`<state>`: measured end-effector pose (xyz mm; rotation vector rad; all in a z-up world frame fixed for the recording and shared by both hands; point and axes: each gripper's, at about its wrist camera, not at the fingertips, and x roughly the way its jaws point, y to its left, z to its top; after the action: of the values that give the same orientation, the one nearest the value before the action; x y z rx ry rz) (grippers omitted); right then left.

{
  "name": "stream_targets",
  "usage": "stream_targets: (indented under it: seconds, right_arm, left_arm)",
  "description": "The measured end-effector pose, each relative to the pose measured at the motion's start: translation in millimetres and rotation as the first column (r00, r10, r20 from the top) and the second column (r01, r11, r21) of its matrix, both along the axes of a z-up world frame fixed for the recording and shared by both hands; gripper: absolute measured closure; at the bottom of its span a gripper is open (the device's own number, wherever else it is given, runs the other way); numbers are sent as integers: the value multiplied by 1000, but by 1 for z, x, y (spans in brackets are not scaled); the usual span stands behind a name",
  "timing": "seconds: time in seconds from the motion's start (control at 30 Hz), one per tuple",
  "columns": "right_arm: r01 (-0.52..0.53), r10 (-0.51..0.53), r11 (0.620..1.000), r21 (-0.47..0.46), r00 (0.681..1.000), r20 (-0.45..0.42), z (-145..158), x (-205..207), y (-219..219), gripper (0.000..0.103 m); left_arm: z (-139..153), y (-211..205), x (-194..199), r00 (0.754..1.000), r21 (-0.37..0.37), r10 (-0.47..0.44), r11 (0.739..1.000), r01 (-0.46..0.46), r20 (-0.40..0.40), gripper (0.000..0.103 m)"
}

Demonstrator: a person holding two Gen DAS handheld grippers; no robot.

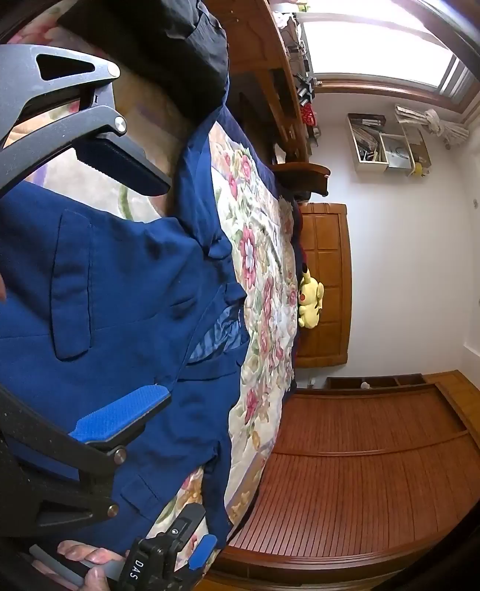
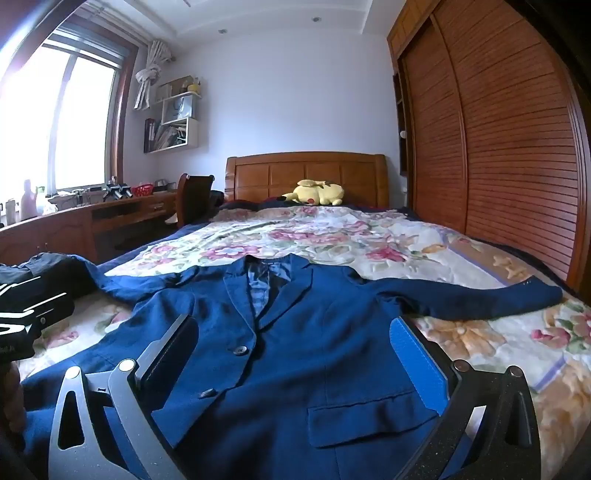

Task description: Fold large clothes

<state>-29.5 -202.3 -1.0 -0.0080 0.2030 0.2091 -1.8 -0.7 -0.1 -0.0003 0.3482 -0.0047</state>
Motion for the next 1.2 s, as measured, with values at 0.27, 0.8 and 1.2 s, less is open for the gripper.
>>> stream_targets:
  seconds: [0.27, 0.8, 1.2]
  right_arm:
    - [1, -1, 1000, -1, 1000, 6, 0, -1, 0, 0]
    - [-4, 4, 1000, 4, 1000, 13, 1, -2, -1, 0]
    - [-3, 3, 1000, 4, 1000, 12, 1, -1, -1, 0]
  left_arm:
    - [0, 1, 1, 1000, -8, 8, 1000, -8, -7, 0]
    - [5, 0, -3, 1000, 1, 11, 1000, -11, 2, 0]
    - [11, 5, -5, 1000, 4, 13, 1000, -13, 6, 0]
